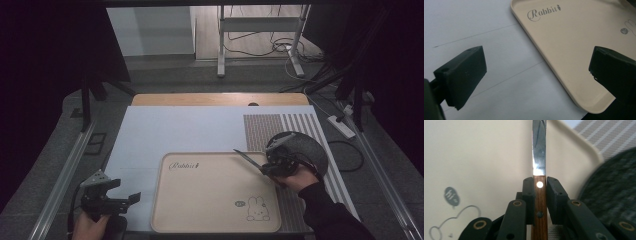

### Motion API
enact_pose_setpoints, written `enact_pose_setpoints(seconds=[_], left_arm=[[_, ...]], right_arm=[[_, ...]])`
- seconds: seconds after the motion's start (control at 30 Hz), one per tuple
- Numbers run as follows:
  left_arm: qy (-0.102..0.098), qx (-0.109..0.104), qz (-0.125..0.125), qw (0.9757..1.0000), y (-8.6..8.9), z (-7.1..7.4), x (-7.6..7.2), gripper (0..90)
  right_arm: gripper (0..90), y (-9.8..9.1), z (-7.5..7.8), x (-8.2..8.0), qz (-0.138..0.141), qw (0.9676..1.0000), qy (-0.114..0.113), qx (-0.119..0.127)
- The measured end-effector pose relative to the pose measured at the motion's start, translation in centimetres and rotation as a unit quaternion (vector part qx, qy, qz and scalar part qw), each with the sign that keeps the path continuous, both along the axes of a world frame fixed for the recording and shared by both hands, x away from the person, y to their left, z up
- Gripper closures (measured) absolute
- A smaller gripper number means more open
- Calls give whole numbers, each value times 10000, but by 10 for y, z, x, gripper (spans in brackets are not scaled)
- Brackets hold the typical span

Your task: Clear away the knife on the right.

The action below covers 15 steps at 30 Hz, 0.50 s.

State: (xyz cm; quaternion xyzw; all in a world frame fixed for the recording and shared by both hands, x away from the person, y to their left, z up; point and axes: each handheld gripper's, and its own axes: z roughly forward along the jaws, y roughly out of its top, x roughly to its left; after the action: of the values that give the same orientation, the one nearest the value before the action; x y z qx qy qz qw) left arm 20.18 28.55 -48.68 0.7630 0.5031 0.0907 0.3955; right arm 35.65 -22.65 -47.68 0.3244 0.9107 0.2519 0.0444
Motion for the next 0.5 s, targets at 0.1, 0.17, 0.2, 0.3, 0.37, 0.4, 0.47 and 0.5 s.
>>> enact_pose_setpoints(seconds=[0.1,0.17,0.2,0.3,0.37,0.4,0.47,0.5], left_arm=[[1,-2,1,10000,0,0,0,15],[-1,-1,0,10000,0,0,0,14],[0,-2,1,10000,0,0,0,15],[0,1,-1,10000,0,0,0,15],[-1,0,-1,10000,0,0,0,15],[-2,1,-3,10000,0,0,0,15],[-2,0,-3,10000,0,0,0,15],[-2,1,-4,10000,0,0,0,15]], right_arm=[[773,6,-1,-6,77,10000,2,-28],[773,15,-2,-14,166,9999,2,-10],[772,18,-2,-17,194,9998,-4,-17],[772,24,-3,-24,252,9997,23,-10],[772,28,-5,-30,282,9996,58,-8],[772,29,-6,-32,297,9995,68,-21],[772,31,-8,-35,294,9995,98,-49],[772,33,-10,-37,291,9995,98,-59]])
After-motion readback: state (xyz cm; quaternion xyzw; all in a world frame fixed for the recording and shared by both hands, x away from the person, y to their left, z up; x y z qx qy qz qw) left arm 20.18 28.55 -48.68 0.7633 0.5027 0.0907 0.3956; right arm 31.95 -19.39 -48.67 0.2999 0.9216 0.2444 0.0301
